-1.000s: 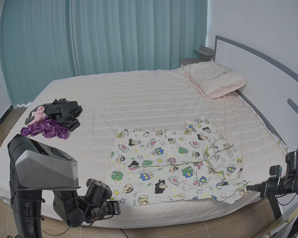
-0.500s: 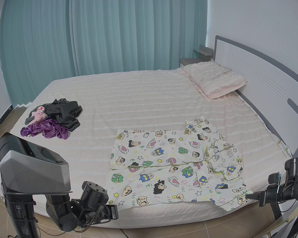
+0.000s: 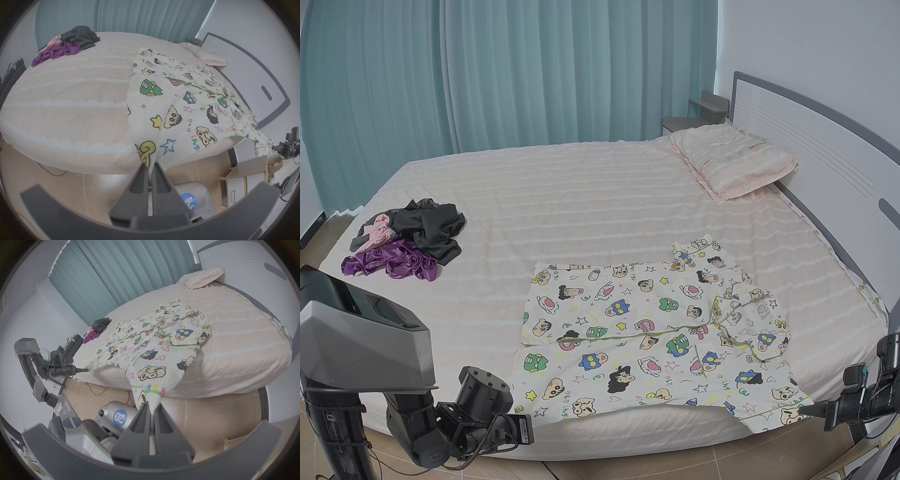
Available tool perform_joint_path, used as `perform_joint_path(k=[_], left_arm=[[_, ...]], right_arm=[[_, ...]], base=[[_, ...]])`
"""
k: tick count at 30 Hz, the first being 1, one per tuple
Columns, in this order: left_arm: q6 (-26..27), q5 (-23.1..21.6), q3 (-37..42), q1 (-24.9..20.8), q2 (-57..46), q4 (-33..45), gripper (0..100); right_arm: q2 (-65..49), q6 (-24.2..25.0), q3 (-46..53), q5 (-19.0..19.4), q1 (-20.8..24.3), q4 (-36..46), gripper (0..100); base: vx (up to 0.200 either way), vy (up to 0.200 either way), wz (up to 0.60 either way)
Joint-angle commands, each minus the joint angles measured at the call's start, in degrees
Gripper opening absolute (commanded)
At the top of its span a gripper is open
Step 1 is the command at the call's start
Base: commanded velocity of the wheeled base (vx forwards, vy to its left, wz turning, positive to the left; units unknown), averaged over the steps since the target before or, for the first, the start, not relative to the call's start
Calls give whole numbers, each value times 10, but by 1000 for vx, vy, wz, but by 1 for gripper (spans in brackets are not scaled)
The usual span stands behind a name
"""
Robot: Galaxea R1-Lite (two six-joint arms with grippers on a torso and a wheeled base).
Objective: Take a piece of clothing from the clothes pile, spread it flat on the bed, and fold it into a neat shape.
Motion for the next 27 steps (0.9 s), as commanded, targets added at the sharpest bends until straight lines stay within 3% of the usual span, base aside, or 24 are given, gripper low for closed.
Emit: perform_joint_path(k=[1,7,13,22,27], left_arm=[[1,0,-7,-3,4,-2,0],[-1,12,-40,-6,54,-6,0],[-4,18,-20,-21,44,-4,0],[-7,17,1,-22,-40,8,0],[-28,19,-30,-19,-77,26,0]], right_arm=[[2,-12,8,1,-19,10,0],[17,-86,10,-2,-61,79,0],[37,-127,18,-3,-74,90,0],[23,-132,14,-2,-77,89,0],[1,-117,-24,9,-77,90,0]], base=[[0,0,0],[0,0,0],[0,0,0],[0,0,0],[0,0,0]])
